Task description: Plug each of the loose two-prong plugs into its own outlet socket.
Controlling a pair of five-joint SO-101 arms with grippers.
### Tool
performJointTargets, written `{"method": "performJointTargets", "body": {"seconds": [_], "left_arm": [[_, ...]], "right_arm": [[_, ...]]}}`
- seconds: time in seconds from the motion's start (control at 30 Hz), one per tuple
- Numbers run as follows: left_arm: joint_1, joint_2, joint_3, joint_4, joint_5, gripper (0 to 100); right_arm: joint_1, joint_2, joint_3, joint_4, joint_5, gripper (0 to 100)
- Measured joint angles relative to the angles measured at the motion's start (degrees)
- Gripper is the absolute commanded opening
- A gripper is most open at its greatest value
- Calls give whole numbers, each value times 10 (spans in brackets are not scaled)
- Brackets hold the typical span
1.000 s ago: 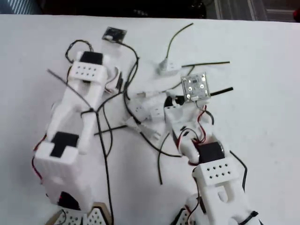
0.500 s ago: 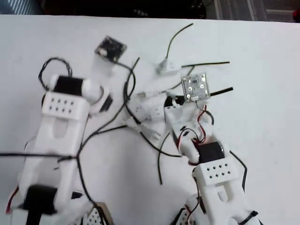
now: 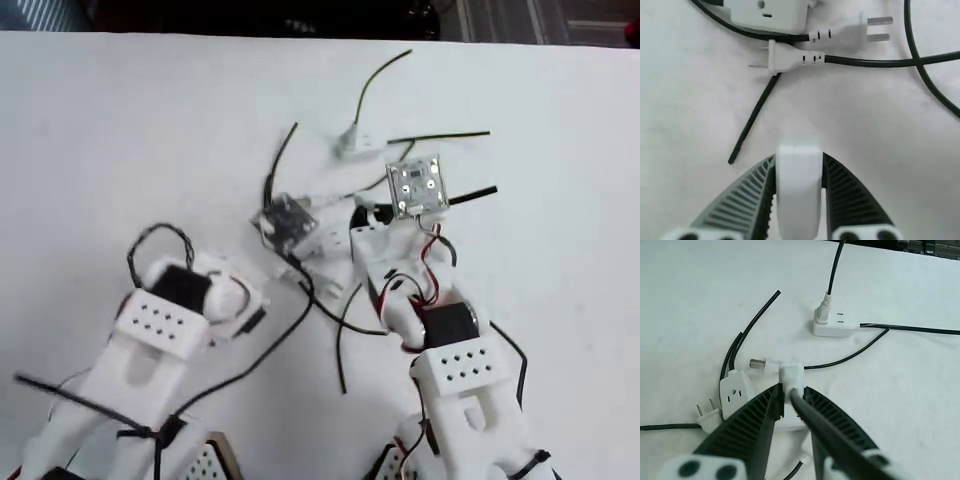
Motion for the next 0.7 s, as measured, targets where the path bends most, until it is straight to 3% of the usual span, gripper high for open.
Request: {"method": "performJointTargets", "body": {"seconds": [0.17,0.33,0.7], "left_arm": [[17,0,80,-56,0,295],[9,-3,101,-76,7,303],[-99,-21,100,-79,-44,303]], "right_arm": [[0,0,0,0,0,17],[0,0,10,0,0,17],[0,0,10,0,0,17]]}}
